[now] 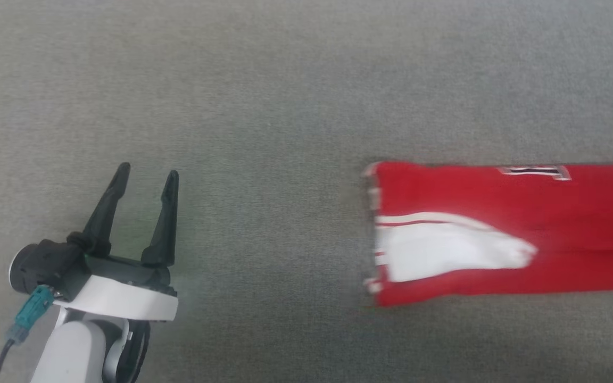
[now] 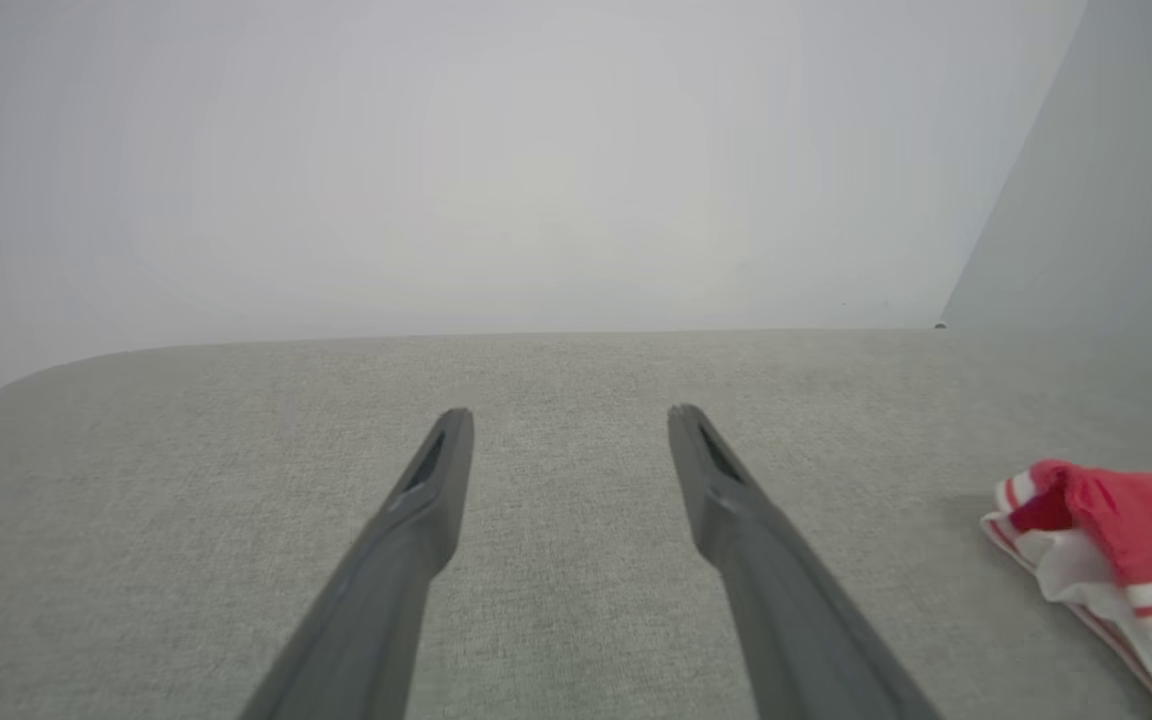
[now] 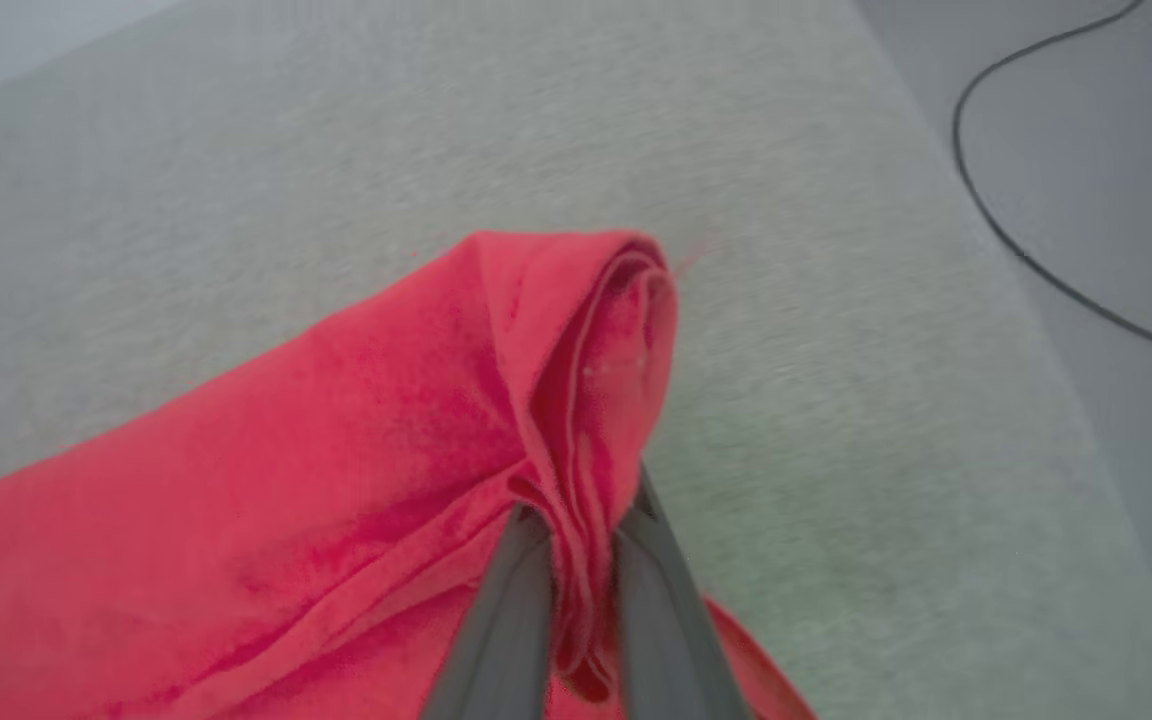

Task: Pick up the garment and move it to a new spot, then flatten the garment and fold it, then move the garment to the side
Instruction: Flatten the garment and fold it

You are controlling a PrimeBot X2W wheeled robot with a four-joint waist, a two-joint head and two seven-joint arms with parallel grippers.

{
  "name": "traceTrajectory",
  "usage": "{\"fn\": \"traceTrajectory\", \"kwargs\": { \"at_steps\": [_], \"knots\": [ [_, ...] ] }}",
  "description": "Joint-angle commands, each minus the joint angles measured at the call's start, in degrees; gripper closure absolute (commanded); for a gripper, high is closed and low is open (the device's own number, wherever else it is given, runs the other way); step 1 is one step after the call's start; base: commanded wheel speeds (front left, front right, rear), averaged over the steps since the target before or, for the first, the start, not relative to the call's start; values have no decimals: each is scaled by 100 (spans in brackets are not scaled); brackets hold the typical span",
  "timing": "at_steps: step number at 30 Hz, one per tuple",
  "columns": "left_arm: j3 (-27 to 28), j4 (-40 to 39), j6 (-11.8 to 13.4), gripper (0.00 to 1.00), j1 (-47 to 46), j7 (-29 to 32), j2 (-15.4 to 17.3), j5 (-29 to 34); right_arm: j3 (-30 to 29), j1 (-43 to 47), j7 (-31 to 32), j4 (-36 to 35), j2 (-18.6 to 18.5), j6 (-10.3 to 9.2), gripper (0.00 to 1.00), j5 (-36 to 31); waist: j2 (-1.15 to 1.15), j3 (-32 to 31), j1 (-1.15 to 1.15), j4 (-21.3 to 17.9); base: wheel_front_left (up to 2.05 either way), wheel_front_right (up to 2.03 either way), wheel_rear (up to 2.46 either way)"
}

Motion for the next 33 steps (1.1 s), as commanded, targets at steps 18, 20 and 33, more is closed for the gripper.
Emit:
{"fn": "traceTrajectory", "kwargs": {
  "at_steps": [18,20,33],
  "knots": [
    [177,126,-5,0,36,-25,-17,208,463,-301,-453,427,-166,-3,100,80,0,-165,0,-277,0,0,0],
    [234,117,-5,0,75,-25,-37,249,846,-170,-326,-47,-82,-2,100,262,0,-245,0,-285,0,0,0],
    [221,260,-5,0,256,-25,-149,287,2863,40,259,-2134,576,-2,100,772,0,-517,0,-88,0,0,0]
  ]
}}
